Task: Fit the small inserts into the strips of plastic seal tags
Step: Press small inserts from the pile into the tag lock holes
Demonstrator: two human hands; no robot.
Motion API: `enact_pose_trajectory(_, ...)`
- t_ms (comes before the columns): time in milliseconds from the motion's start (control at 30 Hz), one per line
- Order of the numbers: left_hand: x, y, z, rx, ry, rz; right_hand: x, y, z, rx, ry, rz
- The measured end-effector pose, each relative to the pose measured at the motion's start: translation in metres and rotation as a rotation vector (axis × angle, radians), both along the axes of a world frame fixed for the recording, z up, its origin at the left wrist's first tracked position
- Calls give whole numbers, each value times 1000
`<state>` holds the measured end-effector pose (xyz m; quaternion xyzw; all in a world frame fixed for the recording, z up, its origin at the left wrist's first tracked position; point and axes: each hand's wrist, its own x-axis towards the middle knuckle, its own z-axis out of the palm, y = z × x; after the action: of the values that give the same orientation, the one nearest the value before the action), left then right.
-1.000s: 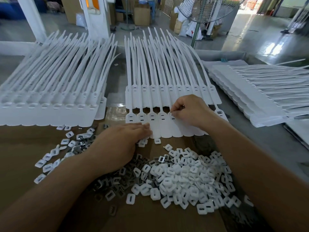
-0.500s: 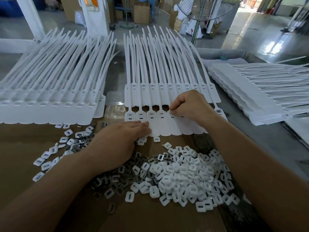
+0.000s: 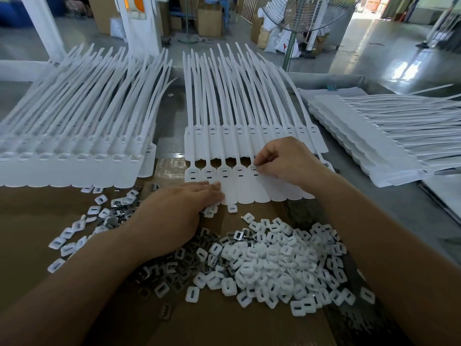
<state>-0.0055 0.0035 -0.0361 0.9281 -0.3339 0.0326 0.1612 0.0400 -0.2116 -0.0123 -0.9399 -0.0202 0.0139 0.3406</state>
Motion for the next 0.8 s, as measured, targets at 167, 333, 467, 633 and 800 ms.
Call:
enact_pose_trajectory(167,-1,0,1,3,20,11,-15,-5,8,-5,-47,55)
enact_pose_trajectory(333,0,-1,1,8,30,29,-39,-14,18,-44,100,192)
enact_pose_trajectory(467,0,0,0,17,18,31,-54,-16,21,-100,246,306)
enact_pose_trajectory(633,1,1,-1,19,18,32,-63,-13,20,-153,295,357)
enact_pose_trajectory(800,2,1,-1,22,15,35,-63,-9,19,-202,305,377)
